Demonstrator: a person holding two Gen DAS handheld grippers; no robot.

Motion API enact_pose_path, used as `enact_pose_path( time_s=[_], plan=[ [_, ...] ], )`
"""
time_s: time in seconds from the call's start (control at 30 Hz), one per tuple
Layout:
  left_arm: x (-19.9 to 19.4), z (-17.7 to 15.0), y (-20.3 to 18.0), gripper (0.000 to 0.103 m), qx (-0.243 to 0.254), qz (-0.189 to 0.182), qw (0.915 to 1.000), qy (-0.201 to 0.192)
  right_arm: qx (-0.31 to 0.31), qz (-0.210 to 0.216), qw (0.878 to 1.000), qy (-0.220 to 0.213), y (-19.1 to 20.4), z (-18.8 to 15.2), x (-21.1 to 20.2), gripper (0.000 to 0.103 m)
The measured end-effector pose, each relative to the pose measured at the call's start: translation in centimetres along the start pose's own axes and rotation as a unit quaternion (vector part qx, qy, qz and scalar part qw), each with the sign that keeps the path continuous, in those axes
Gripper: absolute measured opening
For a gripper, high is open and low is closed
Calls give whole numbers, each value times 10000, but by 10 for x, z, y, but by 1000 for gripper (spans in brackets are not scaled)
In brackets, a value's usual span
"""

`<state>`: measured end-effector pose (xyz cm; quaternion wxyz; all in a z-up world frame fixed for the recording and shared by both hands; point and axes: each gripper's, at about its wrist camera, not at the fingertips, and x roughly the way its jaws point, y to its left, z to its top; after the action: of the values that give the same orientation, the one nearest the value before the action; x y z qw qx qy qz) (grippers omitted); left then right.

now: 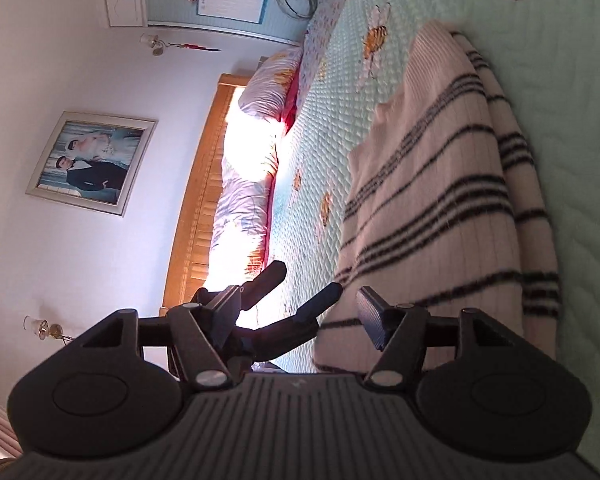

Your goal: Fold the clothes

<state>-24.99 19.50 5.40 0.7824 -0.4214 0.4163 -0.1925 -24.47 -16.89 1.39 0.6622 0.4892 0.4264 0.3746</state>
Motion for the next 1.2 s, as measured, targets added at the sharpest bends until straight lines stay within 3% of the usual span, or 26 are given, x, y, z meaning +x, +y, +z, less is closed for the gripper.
enact_pose_path(
  time_s=[0.1,0.17,0.27,0.33,0.43,0.53,0.6,0.67,0.83,0.9,0.93,0.97,1.1,1.2],
  plan=[
    [5,-13,9,66,19,119,9998,-150,-214,-512,9984,84,-13,-6,6,60],
    [8,-21,15,64,36,199,9995,-250,-271,-730,9969,93,-19,-8,8,44],
    [13,-25,12,62,394,360,9980,-324,-370,-1091,9932,158,-28,-9,11,0],
    [16,-25,9,61,580,449,9968,-326,-359,-1191,9921,154,-33,-11,12,0],
    [14,-17,11,61,485,379,9977,-301,-397,-1099,9931,43,-26,-12,8,0],
    [-3,-11,0,61,507,379,9971,-424,-844,-911,9922,-112,7,-15,2,22],
    [-18,-16,-11,62,567,252,9968,-495,-1283,-805,9884,-55,32,-18,2,29],
    [-33,-25,-19,63,555,85,9972,-490,-1585,-742,9845,108,50,-24,6,32],
    [-36,-56,-5,62,421,424,9973,-435,-1719,-933,9793,519,48,-36,32,37],
    [-28,-58,8,61,246,503,9975,-432,-1763,-1274,9734,723,35,-39,49,33],
    [-22,-59,13,61,221,582,9972,-418,-1874,-1481,9676,819,29,-40,55,13],
    [-17,-60,17,59,203,658,9968,-406,-2046,-1737,9594,869,26,-41,60,0],
    [-8,-61,17,59,586,753,9945,-428,-2104,-1866,9542,1017,20,-40,61,0],
    [-3,-60,20,59,577,798,9942,-440,-2494,-2000,9410,1107,20,-47,68,0]
  ],
)
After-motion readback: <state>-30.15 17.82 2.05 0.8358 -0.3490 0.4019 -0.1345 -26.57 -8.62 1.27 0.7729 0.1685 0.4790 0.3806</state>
